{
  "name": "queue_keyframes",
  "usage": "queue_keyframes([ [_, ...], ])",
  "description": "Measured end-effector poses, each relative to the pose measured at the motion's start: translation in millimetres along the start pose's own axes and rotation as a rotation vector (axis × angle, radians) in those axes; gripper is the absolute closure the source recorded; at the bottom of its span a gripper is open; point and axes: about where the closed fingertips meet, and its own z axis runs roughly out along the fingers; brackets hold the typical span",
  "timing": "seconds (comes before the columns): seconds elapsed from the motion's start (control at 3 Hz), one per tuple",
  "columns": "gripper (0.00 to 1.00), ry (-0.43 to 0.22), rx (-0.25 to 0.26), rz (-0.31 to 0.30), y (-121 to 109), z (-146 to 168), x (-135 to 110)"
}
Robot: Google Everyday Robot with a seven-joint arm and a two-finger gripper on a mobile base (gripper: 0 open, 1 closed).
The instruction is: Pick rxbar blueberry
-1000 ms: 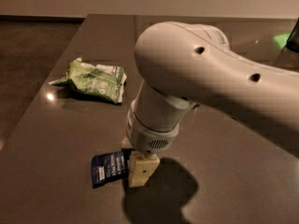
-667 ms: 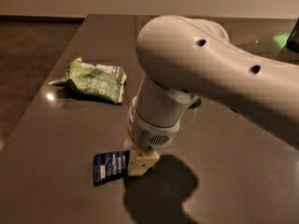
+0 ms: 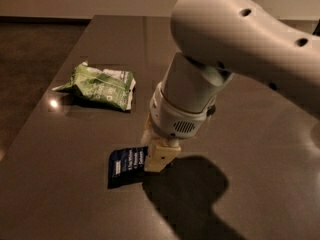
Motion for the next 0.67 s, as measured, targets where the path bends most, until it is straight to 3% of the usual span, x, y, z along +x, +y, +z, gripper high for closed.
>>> queue_keyframes([
  [0.67, 1.0, -0.107, 0.026, 0.0, -7, -77, 6],
])
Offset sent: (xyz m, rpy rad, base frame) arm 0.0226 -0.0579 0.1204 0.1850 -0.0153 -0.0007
